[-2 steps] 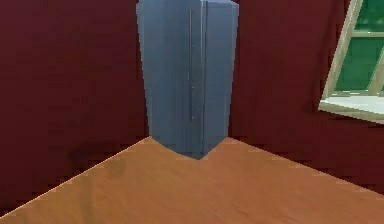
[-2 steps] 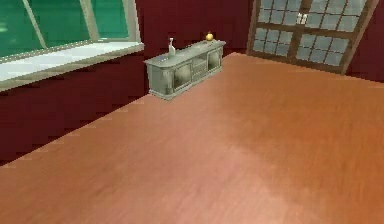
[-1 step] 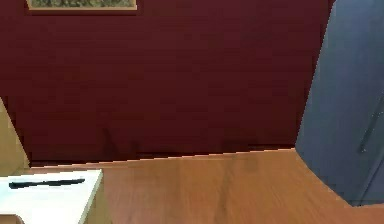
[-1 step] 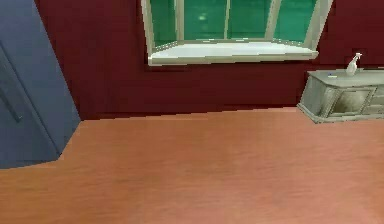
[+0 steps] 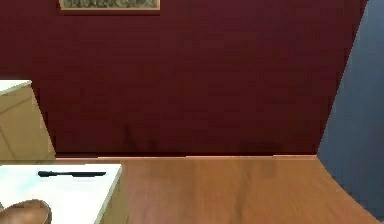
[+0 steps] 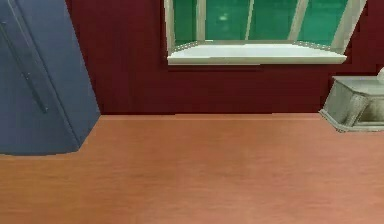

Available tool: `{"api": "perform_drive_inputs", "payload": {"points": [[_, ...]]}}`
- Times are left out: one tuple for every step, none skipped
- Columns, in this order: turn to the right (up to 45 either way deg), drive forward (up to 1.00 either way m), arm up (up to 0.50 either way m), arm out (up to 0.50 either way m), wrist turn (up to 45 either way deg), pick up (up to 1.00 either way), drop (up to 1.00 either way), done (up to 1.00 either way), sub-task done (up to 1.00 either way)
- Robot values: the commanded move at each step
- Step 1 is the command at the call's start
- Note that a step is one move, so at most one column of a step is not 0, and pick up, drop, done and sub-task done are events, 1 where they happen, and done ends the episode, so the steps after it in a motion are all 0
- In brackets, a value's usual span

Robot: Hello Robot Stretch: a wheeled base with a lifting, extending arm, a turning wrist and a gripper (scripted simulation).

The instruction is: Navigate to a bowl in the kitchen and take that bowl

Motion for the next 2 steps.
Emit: {"api": "perform_drive_inputs", "payload": {"points": [[0.0,0.80,0.00,0.00,0.0,0.00,0.00,0.00,0.00],[-45.0,0.00,0.00,0.00,0.0,0.00,0.00,0.00,0.00]]}}
